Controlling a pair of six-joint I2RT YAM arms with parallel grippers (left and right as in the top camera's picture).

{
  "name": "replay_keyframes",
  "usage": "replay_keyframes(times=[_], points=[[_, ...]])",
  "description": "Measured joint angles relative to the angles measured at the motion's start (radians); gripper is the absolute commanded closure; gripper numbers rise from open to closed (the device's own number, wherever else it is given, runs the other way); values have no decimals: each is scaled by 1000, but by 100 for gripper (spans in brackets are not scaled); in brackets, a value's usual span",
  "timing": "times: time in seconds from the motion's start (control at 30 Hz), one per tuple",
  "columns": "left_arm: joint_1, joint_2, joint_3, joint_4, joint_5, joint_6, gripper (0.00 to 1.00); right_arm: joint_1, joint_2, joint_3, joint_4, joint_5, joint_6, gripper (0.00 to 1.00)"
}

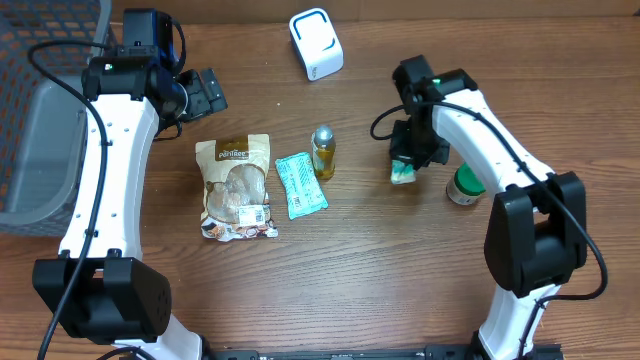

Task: Scan the item barcode
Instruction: 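Carry the tissue pack right and set it down near the jar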

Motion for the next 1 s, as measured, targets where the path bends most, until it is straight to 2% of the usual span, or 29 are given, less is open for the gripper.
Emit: replay_keyframes(times=[0.27, 0.43, 0.5, 0.57, 0.87, 1.0], points=[[0, 0, 0, 0, 0, 0, 0, -30, 0, -62, 61, 8, 8, 88], [0, 0, 0, 0, 0, 0, 0, -29, 0, -68, 61, 36, 12, 66], [0, 0, 0, 0, 0, 0, 0, -29, 0, -69, 64, 43, 12, 60], [0, 0, 0, 0, 0, 0, 0, -29, 0, -69, 62, 50, 15, 49], [0, 0, 0, 0, 0, 0, 0, -28, 0, -69, 67, -8, 11, 46], [0, 0, 0, 0, 0, 0, 0, -22, 0, -69, 71, -98, 5, 53]])
